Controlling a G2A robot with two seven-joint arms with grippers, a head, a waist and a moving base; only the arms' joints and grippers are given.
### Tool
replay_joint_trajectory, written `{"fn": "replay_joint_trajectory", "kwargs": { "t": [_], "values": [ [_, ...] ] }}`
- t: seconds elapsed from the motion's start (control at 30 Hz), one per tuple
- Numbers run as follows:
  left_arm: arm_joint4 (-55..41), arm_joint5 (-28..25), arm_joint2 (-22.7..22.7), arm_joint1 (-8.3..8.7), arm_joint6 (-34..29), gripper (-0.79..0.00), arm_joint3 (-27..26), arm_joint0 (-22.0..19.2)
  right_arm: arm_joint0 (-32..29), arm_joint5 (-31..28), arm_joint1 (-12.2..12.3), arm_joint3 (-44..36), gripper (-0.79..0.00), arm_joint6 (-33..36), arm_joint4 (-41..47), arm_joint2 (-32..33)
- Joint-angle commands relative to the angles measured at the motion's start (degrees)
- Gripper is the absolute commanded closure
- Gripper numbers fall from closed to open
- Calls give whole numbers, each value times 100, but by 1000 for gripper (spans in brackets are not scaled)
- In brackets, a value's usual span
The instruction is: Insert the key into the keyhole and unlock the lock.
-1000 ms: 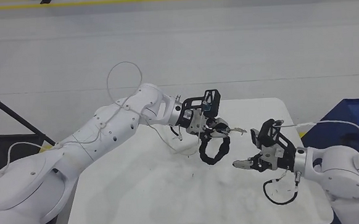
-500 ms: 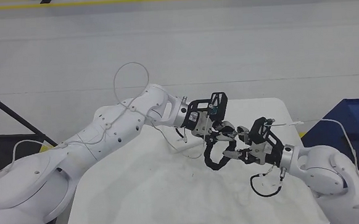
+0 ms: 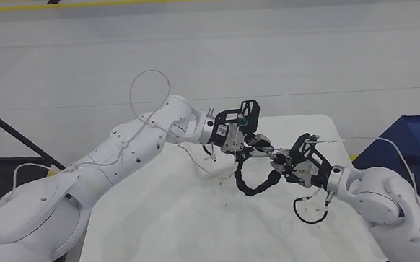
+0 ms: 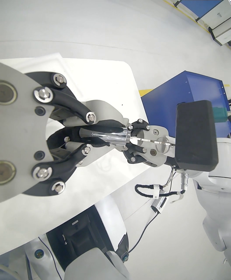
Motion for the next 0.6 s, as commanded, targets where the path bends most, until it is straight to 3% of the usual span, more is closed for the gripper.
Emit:
{"fn": "replay_joint_trajectory", "kwargs": {
  "t": [0.0, 0.27, 0.4, 0.57],
  "values": [
    [321, 0, -47, 19, 117, 0, 120, 62, 6, 151, 11, -1, 0, 148, -237, 55],
    [826, 0, 57, -56, 264, 0, 362, 486, 173, 117, 69, 87, 0, 942, -797, 159],
    [918, 0, 57, -155, -18, 0, 360, 763, 310, -111, 85, 216, -160, 1316, -931, 42],
    [880, 0, 57, -334, -693, 0, 401, 1063, 491, -211, 74, 411, -197, 1641, -855, -192]
  ]
}}
